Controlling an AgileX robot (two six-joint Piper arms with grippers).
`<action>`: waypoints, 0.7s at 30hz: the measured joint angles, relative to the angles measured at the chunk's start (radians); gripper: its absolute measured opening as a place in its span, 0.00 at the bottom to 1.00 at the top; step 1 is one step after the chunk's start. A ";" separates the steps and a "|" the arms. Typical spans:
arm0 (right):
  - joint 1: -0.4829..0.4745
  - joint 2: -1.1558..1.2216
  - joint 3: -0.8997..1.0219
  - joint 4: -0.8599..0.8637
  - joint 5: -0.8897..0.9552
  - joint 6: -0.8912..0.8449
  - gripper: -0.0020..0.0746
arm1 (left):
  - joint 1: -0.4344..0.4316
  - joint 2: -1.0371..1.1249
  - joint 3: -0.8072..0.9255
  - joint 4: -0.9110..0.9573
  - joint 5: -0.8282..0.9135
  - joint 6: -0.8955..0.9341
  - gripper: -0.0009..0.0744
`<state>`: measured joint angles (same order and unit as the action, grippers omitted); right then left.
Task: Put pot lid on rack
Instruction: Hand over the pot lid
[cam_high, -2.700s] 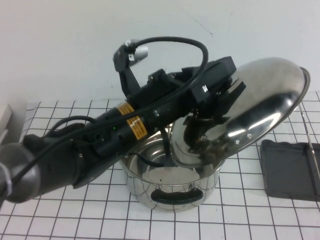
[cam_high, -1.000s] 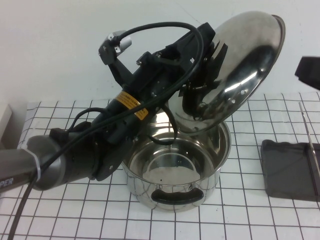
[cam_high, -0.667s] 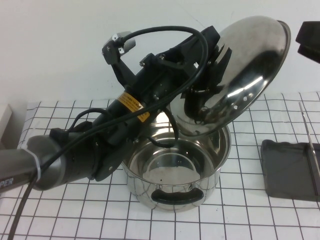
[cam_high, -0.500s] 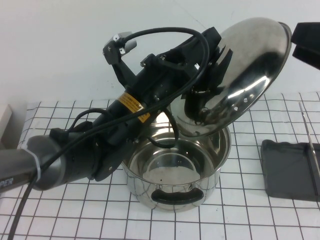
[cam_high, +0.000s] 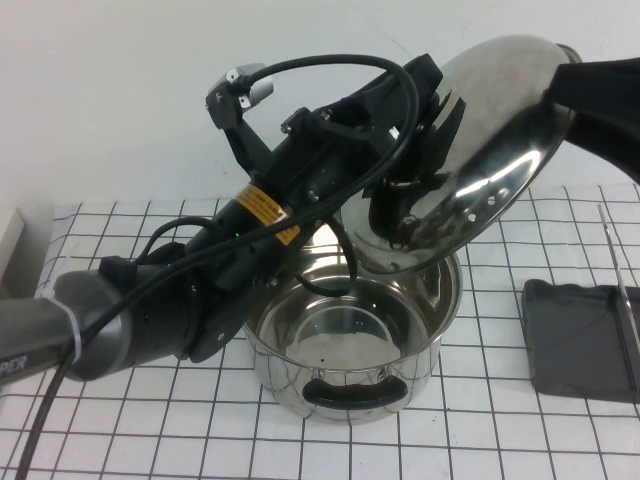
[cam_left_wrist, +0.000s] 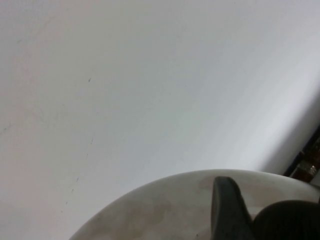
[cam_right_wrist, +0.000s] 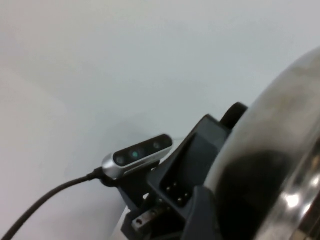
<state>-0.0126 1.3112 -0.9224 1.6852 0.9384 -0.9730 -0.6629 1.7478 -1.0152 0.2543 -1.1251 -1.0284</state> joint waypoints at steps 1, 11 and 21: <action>0.015 0.002 -0.009 0.000 -0.007 0.002 0.69 | 0.000 0.000 0.000 0.000 0.000 0.000 0.43; 0.093 0.030 -0.106 0.000 -0.101 -0.026 0.55 | 0.000 0.000 -0.002 0.000 -0.004 -0.005 0.43; 0.098 0.032 -0.108 0.019 -0.103 -0.012 0.28 | 0.000 0.000 -0.002 0.007 -0.013 -0.009 0.43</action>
<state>0.0852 1.3430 -1.0303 1.7040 0.8351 -0.9849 -0.6629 1.7478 -1.0168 0.2608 -1.1378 -1.0373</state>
